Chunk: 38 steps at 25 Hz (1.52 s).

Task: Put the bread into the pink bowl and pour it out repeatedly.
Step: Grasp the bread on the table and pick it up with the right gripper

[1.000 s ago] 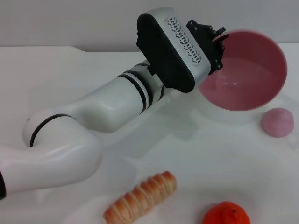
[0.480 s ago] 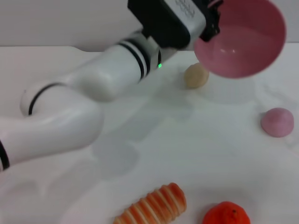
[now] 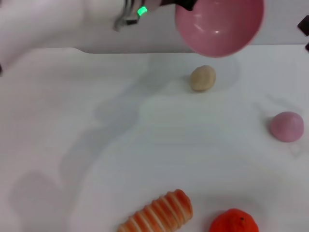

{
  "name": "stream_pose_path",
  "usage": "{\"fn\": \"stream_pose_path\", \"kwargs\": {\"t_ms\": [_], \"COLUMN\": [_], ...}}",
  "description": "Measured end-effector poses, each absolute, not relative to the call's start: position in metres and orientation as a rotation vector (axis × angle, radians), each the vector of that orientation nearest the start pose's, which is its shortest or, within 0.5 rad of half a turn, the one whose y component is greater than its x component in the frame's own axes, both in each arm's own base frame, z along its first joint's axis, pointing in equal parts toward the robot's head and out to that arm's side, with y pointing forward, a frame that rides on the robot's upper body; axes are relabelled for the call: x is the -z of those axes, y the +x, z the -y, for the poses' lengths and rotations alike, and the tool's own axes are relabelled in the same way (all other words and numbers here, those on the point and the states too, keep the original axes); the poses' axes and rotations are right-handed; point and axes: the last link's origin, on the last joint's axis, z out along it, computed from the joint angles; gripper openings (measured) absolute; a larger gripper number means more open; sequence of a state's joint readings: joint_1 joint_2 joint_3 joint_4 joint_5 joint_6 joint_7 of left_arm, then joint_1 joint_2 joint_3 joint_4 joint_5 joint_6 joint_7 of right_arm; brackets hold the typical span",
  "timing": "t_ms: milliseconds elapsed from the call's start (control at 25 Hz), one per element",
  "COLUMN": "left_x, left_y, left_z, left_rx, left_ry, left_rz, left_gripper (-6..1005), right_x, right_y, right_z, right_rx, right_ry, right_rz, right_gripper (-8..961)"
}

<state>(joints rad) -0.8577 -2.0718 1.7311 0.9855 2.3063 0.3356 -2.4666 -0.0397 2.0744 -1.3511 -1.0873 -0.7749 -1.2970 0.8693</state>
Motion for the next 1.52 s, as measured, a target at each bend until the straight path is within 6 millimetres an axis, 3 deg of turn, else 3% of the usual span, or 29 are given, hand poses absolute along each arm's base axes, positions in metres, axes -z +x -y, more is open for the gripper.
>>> {"fn": "stream_pose_path", "kwargs": {"t_ms": [40, 120, 200, 560, 800, 1120, 1320, 1520], "left_x": [0.033, 0.027, 0.008, -0.017, -0.032, -0.040, -0.039, -0.037], "left_y": [-0.052, -0.054, -0.062, -0.069, -0.070, -0.074, -0.076, -0.076], "left_z": [-0.472, -0.475, -0.482, -0.471, -0.461, -0.457, -0.455, -0.451], "left_rx": [0.255, 0.227, 0.111, -0.316, -0.370, -0.397, -0.415, -0.437], "left_ry": [-2.346, -2.357, -2.372, -2.370, -2.388, -2.386, -2.395, -2.409], "left_rz": [0.387, 0.418, 0.509, 0.553, 0.588, 0.613, 0.629, 0.641], "left_gripper": [42, 42, 42, 41, 42, 42, 41, 42], "right_x": [-0.069, -0.066, -0.062, -0.039, -0.023, -0.034, -0.019, 0.008], "right_y": [0.242, 0.243, 0.244, 0.232, 0.210, 0.161, 0.135, 0.122], "right_z": [-0.272, -0.273, -0.275, -0.288, -0.296, -0.288, -0.279, -0.277], "right_rx": [-1.094, -1.075, -1.052, -0.795, -0.365, 0.055, 0.302, 0.521], "right_ry": [-1.975, -2.008, -2.043, -2.351, -2.658, -2.872, -3.023, -3.076], "right_rz": [-0.123, -0.135, -0.151, -0.232, -0.302, -0.220, -0.063, 0.072], "right_gripper": [439, 440, 441, 446, 450, 455, 564, 673]}}
